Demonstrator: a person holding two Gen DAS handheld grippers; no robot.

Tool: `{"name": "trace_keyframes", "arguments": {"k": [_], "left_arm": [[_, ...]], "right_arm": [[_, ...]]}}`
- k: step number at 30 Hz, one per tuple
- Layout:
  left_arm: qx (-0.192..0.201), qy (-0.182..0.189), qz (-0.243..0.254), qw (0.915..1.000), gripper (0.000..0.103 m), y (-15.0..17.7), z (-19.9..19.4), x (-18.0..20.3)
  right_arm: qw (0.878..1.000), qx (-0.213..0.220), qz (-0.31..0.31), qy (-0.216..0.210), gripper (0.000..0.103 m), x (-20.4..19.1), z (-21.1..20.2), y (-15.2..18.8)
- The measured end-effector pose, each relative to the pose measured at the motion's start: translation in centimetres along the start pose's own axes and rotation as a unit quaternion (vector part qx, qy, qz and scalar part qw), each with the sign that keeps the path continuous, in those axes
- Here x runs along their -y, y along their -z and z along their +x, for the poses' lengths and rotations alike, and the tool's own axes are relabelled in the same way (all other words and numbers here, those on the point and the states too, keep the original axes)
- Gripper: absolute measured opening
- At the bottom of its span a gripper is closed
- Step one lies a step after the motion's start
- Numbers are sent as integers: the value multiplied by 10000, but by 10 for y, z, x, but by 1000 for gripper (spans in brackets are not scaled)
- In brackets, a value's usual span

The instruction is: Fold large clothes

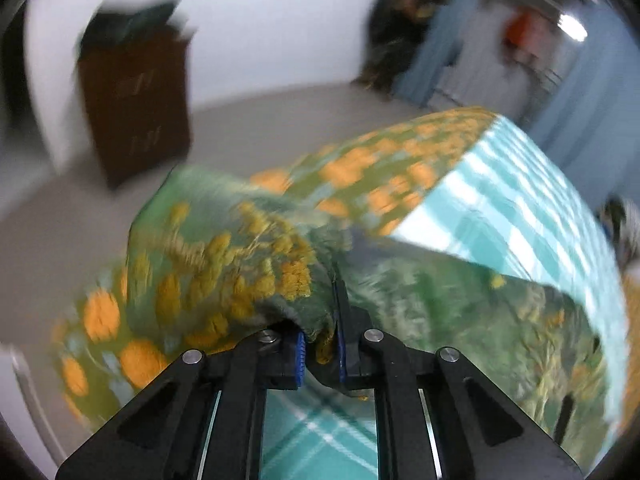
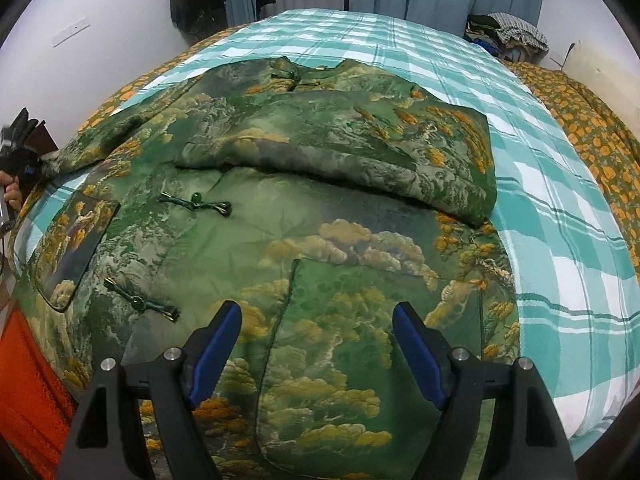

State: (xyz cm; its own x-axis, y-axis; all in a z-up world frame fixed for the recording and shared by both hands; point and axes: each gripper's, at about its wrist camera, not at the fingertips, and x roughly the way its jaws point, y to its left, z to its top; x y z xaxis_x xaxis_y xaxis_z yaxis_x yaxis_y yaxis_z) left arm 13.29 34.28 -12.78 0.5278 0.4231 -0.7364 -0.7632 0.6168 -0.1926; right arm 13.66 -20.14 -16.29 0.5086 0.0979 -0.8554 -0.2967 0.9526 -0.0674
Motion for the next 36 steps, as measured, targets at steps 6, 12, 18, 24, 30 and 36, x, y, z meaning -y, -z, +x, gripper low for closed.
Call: {"name": "trace_keyframes", "arguments": {"k": [6,12,18,24,30,36], "left_arm": [[1413,208,2588,9553,10,24,-88,126],[1601,683,4194,8910,10,109,-114,217],[696,949,4847,8667,10,200,-87,263],[291,892,5537,8274,71,266,-86,266],[365,1174,5538,8235,88,279,-118,230],[-69,1279,4659,8755,88,256,-130,184]], "right_arm": [[9999,87,86,-58,80,1,-4,-1],[9994,120,313,-76,80,13,-7,2],[9987,170,476,-82,80,24,-12,4],[9980,176,578,-209,80,30,-13,-5],[9865,333,991,-1261,80,29,-4,-60],[9384,-370,1796,-2927,80,1,61,-117]]}}
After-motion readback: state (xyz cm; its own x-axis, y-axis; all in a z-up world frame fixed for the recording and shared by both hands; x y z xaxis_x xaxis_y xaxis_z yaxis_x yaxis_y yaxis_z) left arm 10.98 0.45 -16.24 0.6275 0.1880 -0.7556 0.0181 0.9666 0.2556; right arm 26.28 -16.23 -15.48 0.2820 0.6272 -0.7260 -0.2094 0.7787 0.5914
